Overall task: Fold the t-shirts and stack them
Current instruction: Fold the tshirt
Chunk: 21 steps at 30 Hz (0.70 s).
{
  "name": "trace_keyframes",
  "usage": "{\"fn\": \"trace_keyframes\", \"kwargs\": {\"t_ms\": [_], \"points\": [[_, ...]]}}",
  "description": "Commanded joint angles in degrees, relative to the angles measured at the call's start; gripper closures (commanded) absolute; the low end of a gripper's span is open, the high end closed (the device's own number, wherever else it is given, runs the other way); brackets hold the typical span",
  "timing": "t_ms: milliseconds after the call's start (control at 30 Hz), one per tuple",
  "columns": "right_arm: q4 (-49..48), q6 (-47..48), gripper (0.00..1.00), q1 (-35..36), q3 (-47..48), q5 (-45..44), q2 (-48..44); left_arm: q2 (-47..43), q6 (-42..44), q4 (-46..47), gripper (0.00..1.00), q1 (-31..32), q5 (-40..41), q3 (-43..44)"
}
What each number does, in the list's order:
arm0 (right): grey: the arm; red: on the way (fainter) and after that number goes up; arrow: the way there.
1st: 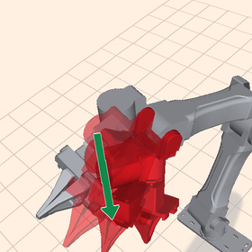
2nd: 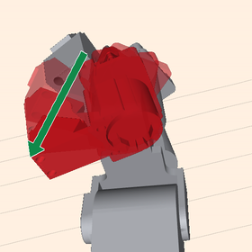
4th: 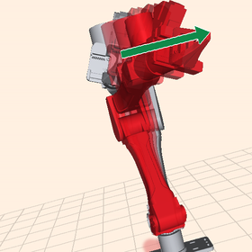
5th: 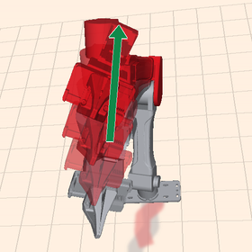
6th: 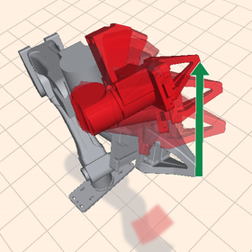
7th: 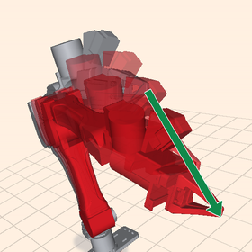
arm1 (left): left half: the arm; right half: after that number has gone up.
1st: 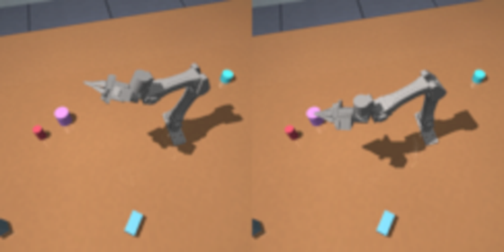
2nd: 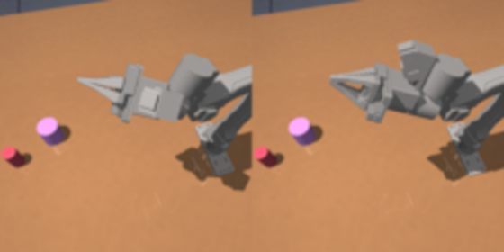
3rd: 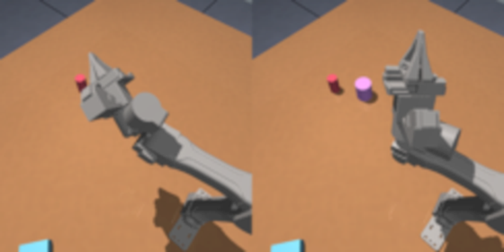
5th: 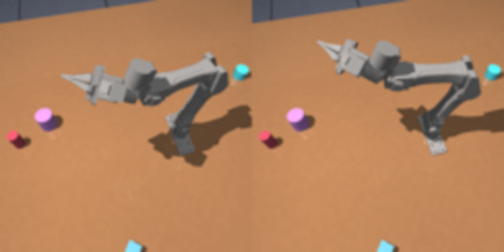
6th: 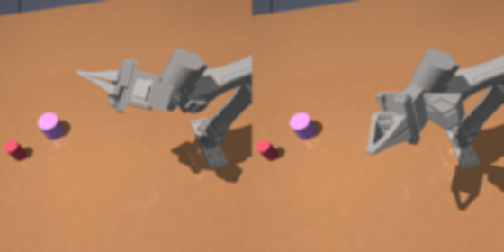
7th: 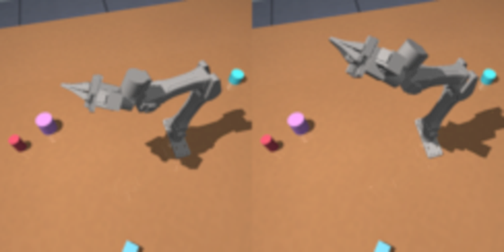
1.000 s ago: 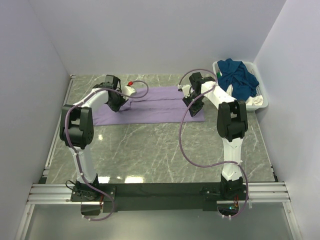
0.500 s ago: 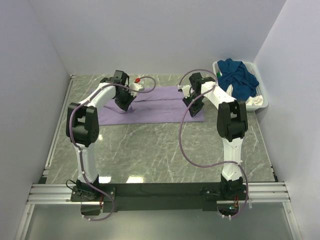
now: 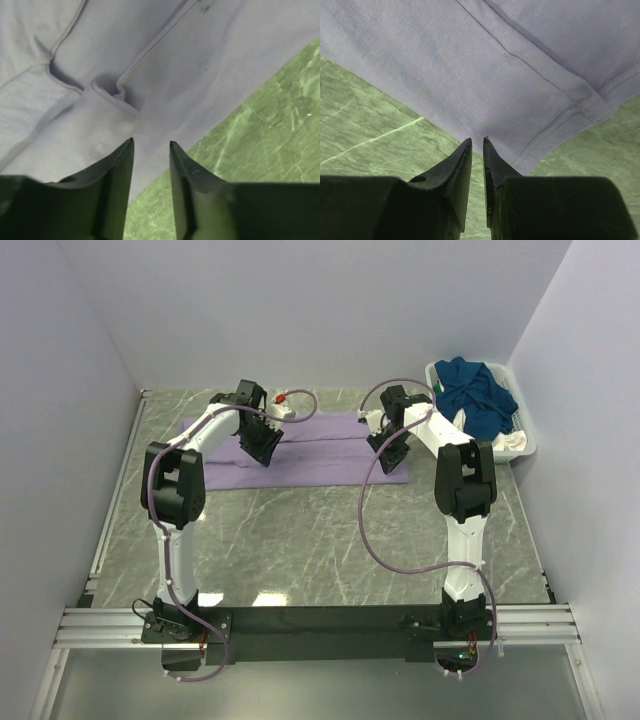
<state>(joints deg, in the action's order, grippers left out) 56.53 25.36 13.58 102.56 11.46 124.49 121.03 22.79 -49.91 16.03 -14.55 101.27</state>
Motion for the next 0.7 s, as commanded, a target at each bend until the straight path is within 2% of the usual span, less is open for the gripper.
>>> {"fn": "trace_keyframes", "kwargs": {"t_ms": [0, 167, 300, 333, 467, 667], "points": [[-0.8, 0.1, 0.78, -0.5, 0.3, 0.5, -1.7, -3.2, -2.6, 2.9, 0.57, -2.3, -4.3, -0.5], [-0.8, 0.2, 0.77, -0.4, 0.0, 0.8, -1.9, -9.6, -2.2, 2.0, 0.55, -13.4, -15.1, -1.7], [-1.0, 0.2, 0.77, -0.4, 0.3, 1.5, -1.7, -10.3, -3.3, 1.7, 0.56, -22.1, -20.1, -3.6], [-1.0, 0.1, 0.78, -0.4, 0.4, 1.5, -1.6, -9.9, -3.4, 1.7, 0.57, -24.8, -23.7, -3.7], [-1.2, -0.2, 0.79, -0.3, 1.2, 1.7, -0.5, -7.1, -7.3, 2.7, 0.63, -27.3, -28.0, -4.4], [-1.3, -0.3, 0.8, -0.5, 4.3, 0.0, 4.5, -4.1, -16.5, 9.9, 0.68, -27.5, -25.9, -9.5]]}}
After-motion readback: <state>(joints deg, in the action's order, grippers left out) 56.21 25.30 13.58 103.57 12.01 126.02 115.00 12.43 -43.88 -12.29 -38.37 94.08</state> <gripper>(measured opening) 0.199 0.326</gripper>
